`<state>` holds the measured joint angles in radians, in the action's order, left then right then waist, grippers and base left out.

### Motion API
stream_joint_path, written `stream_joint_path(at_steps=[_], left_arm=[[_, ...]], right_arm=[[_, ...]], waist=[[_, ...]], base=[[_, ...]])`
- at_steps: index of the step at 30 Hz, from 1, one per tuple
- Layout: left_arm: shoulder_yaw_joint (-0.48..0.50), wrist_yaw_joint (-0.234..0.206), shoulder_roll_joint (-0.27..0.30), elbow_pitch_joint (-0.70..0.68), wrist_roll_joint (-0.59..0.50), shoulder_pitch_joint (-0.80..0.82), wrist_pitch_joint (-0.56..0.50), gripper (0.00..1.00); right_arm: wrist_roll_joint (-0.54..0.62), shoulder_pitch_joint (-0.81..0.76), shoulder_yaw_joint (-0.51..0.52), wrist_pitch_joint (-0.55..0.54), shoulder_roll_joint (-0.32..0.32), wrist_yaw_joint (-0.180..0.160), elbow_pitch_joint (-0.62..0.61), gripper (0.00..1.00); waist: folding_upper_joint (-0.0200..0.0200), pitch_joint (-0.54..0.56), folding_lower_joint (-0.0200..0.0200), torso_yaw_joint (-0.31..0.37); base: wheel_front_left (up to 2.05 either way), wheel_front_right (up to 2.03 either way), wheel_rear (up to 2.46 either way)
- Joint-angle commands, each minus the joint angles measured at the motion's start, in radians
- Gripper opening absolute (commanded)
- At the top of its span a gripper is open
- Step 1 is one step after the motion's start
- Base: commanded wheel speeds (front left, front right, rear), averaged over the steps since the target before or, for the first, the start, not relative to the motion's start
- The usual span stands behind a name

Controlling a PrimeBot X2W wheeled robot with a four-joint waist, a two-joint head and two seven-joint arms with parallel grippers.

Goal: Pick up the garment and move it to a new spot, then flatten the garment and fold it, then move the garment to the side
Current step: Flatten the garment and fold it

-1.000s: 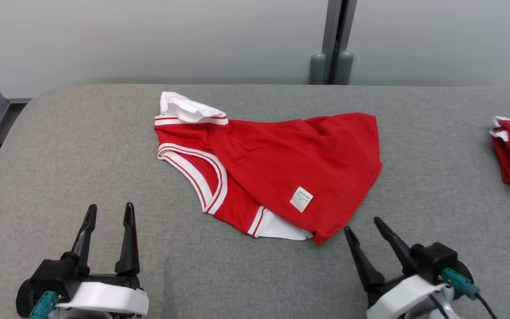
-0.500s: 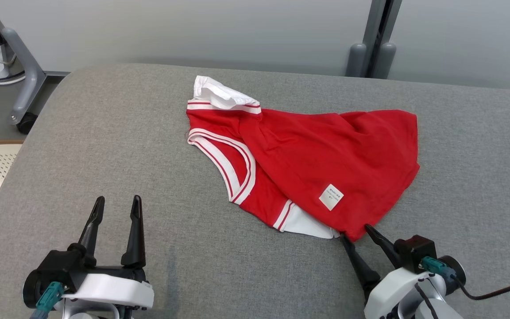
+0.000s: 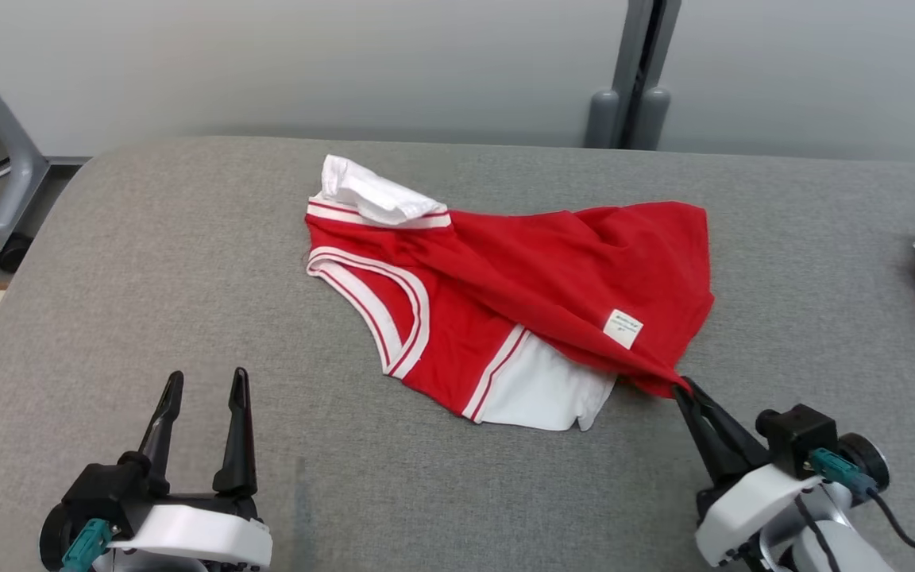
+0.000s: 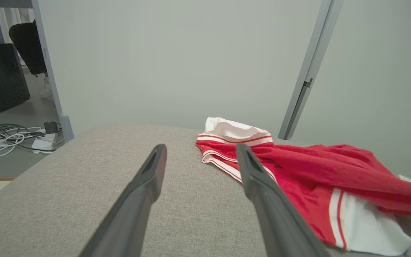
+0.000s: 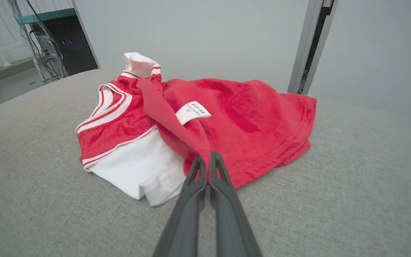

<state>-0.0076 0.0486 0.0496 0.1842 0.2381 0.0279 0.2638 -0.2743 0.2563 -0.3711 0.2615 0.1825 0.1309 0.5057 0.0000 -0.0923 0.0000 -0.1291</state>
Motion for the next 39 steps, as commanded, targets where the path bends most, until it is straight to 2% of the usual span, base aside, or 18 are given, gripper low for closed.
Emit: stream_joint_path(at_steps=[1, 8, 13, 19, 20, 21, 39], left_arm=[[-0.002, -0.001, 0.003, 0.002, 0.007, -0.004, 0.001, 1.00], [-0.013, 0.002, 0.003, 0.012, 0.012, -0.019, 0.000, 1.00], [-0.014, 0.012, 0.003, 0.018, 0.012, -0.018, 0.000, 1.00], [-0.009, 0.015, 0.003, 0.018, 0.009, -0.024, 0.000, 1.00], [-0.007, 0.016, 0.003, 0.018, 0.009, -0.026, 0.000, 1.00], [-0.005, 0.017, 0.003, 0.019, 0.009, -0.029, 0.000, 1.00], [0.024, 0.030, 0.003, 0.022, 0.009, -0.027, 0.000, 1.00]], right_arm=[[0.010, -0.024, 0.011, 0.005, 0.020, 0.000, -0.023, 0.00], [0.052, -0.157, 0.075, 0.005, 0.116, 0.000, -0.179, 0.00], [0.053, -0.269, 0.148, 0.005, 0.164, 0.000, -0.214, 0.00], [0.029, -0.347, 0.222, 0.005, 0.157, 0.000, -0.200, 0.00], [0.021, -0.349, 0.224, 0.005, 0.150, 0.000, -0.197, 0.46], [0.017, -0.346, 0.225, 0.005, 0.142, 0.000, -0.203, 1.00], [-0.002, -0.324, 0.289, 0.005, 0.014, 0.000, -0.368, 1.00]], waist=[[0.0000, 0.018, 0.0000, 0.029], [0.0000, 0.045, 0.0000, 0.097], [0.0000, 0.049, 0.0000, 0.125], [0.0000, 0.050, 0.0000, 0.136], [0.0000, 0.050, 0.0000, 0.137], [0.0000, 0.051, 0.0000, 0.138], [0.0000, 0.067, 0.0000, 0.144]], base=[[0.00, 0.00, 0.00], [0.00, 0.00, 0.00], [0.00, 0.00, 0.00], [0.00, 0.00, 0.00], [0.00, 0.00, 0.00], [0.00, 0.00, 0.00], [0.00, 0.00, 0.00]])
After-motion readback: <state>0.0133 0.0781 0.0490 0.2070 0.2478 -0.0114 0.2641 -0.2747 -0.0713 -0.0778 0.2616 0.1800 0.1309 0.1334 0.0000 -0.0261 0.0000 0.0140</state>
